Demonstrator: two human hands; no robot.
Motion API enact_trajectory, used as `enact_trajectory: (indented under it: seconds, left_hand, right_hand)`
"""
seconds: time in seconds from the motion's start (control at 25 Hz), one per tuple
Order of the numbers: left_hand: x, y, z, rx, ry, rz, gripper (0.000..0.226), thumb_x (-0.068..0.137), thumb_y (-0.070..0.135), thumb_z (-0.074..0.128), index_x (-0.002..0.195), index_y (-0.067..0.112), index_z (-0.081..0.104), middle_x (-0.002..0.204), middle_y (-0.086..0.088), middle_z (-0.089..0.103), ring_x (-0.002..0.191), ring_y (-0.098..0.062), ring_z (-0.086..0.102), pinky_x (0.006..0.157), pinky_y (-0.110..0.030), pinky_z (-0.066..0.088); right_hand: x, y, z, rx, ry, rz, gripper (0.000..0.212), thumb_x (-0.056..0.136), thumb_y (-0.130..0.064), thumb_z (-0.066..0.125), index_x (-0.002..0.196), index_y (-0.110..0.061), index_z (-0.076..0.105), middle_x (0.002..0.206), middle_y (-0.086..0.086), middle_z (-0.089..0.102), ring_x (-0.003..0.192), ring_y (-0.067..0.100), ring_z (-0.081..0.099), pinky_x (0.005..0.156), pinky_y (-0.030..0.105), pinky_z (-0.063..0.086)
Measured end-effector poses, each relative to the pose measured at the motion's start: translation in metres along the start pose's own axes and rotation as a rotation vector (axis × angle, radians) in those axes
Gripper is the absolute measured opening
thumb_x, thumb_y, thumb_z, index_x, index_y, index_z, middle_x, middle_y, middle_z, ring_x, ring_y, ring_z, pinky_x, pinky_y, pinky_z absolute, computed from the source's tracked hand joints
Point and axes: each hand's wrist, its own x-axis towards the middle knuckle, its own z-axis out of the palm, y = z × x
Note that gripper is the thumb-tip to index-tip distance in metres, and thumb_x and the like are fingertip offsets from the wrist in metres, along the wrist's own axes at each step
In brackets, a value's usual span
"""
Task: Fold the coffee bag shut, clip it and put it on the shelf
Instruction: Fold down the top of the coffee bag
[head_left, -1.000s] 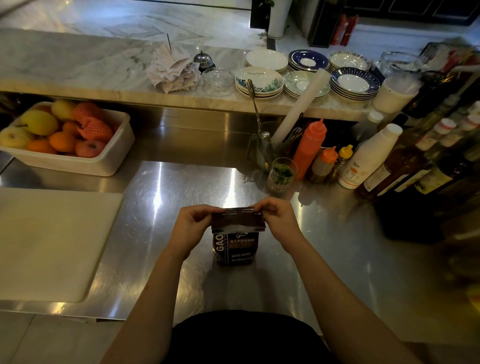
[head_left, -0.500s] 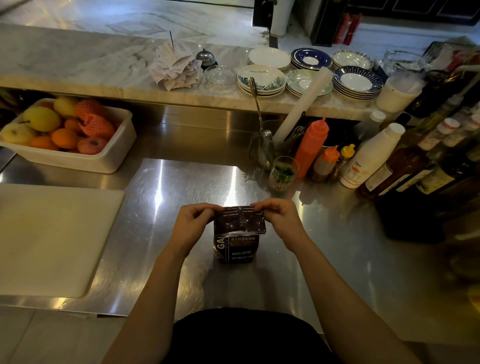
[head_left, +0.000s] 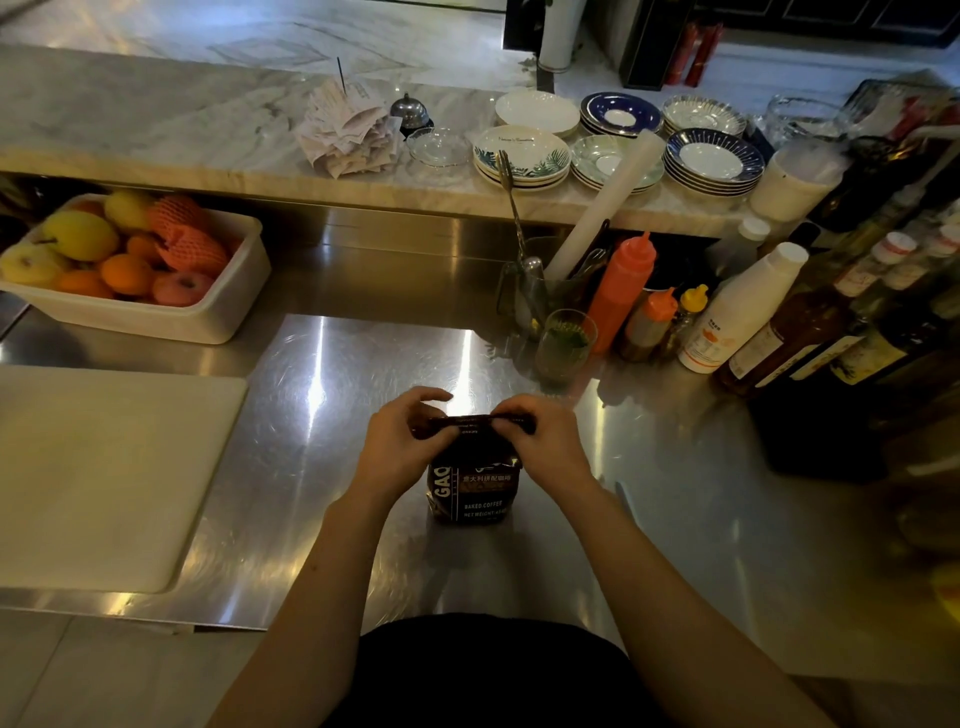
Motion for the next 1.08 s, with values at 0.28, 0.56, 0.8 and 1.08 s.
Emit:
enact_trajectory:
  seconds: [0.28, 0.56, 0.8, 1.08]
  left_hand:
    - [0.0, 0.005, 0.013, 0.099, -0.043, 0.12, 0.006, 0.083, 0.021, 0.073, 0.085, 0.017, 0.076, 0.078, 0.006, 0.071, 0.075, -0.004, 0.068, 0.067, -0.008, 0.048]
    - [0.0, 0.005, 0.013, 0.088, -0.091, 0.156, 0.006, 0.084, 0.019, 0.072, 0.085, 0.017, 0.077, 0.075, 0.01, 0.071, 0.075, -0.004, 0.069, 0.068, -0.01, 0.051]
    - [-0.006, -0.001, 0.005, 0.044, 0.025, 0.101, 0.006, 0.079, 0.02, 0.077, 0.084, 0.017, 0.078, 0.074, 0.009, 0.073, 0.075, -0.002, 0.069, 0.068, -0.009, 0.052]
    - [-0.009, -0.008, -0.003, 0.007, 0.021, 0.099, 0.006, 0.082, 0.012, 0.073, 0.087, 0.014, 0.078, 0.078, 0.006, 0.074, 0.078, -0.001, 0.07, 0.071, -0.01, 0.053]
  right_hand:
    - [-0.004, -0.005, -0.002, -0.053, -0.071, -0.049, 0.011, 0.084, -0.014, 0.066, 0.088, -0.022, 0.074, 0.088, -0.005, 0.073, 0.084, 0.007, 0.067, 0.081, 0.021, 0.053]
    - [-0.007, -0.007, 0.003, -0.127, -0.083, -0.068, 0.015, 0.089, -0.016, 0.058, 0.084, -0.023, 0.07, 0.085, -0.003, 0.072, 0.081, 0.011, 0.066, 0.078, 0.031, 0.056]
    - [-0.008, -0.01, 0.007, -0.175, -0.027, -0.091, 0.011, 0.087, -0.02, 0.063, 0.085, -0.023, 0.073, 0.083, -0.003, 0.074, 0.078, 0.011, 0.067, 0.077, 0.033, 0.057]
    - [-0.009, -0.005, 0.0, -0.194, 0.054, -0.004, 0.019, 0.079, -0.037, 0.073, 0.08, -0.018, 0.074, 0.075, -0.002, 0.072, 0.069, 0.01, 0.066, 0.069, 0.028, 0.057]
